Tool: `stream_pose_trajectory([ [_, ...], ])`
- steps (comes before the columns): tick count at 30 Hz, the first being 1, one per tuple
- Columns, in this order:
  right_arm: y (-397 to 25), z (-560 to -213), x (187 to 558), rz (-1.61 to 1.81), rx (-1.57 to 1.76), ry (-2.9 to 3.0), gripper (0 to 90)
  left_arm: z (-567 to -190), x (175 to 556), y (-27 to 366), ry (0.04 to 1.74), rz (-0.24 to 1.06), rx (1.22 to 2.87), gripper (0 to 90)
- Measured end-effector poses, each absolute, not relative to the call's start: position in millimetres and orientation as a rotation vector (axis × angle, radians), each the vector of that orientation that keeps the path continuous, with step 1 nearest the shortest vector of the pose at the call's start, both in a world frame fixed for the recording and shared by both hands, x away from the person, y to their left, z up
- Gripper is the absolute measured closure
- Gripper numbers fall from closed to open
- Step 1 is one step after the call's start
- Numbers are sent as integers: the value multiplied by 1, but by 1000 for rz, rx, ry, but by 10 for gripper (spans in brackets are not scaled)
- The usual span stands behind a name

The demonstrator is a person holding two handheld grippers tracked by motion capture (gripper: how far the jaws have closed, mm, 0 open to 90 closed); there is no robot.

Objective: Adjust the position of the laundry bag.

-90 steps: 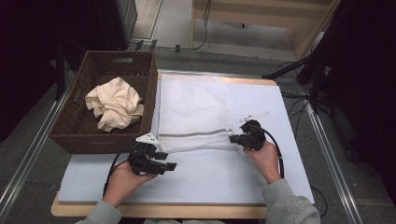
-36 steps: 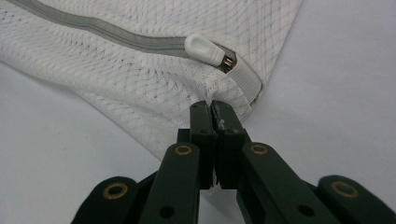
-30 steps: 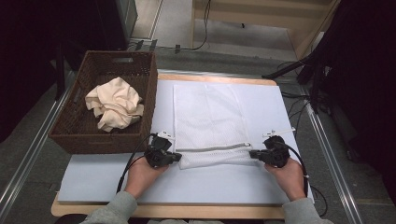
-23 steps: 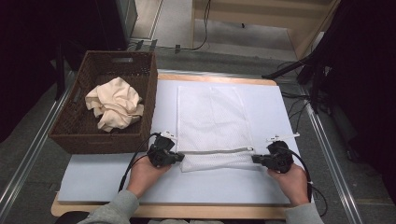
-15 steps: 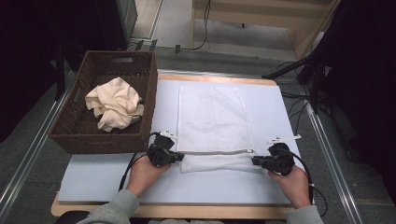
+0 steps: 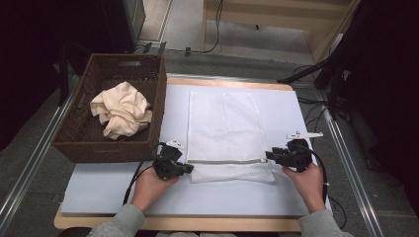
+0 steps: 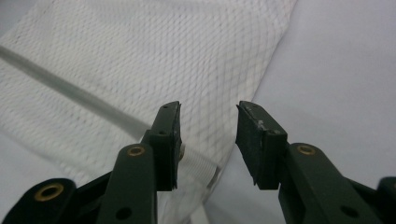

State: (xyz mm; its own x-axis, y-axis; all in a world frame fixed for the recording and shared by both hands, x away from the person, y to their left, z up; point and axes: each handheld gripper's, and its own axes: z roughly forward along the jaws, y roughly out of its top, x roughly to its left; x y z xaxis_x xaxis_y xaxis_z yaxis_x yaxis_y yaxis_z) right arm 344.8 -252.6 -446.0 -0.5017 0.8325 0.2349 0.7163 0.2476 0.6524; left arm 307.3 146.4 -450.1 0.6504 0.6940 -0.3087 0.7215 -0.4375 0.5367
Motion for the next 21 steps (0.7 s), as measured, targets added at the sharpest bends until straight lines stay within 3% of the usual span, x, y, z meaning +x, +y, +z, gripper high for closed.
stream_pose_trajectory([
  [4, -245, -449, 359, 1110, 1470, 2336, 569, -451, 302, 150, 1109, -59, 2209, 615],
  [14, -230, -461, 393, 1035, 1504, 2337, 503, -457, 286, 146, 1088, 7, 2189, 479],
  [18, -225, -463, 401, 1013, 1503, 2322, 499, -459, 281, 138, 1053, 65, 2212, 503],
  [21, -220, -466, 403, 1002, 1498, 2333, 525, -461, 276, 133, 1024, 131, 2223, 604],
])
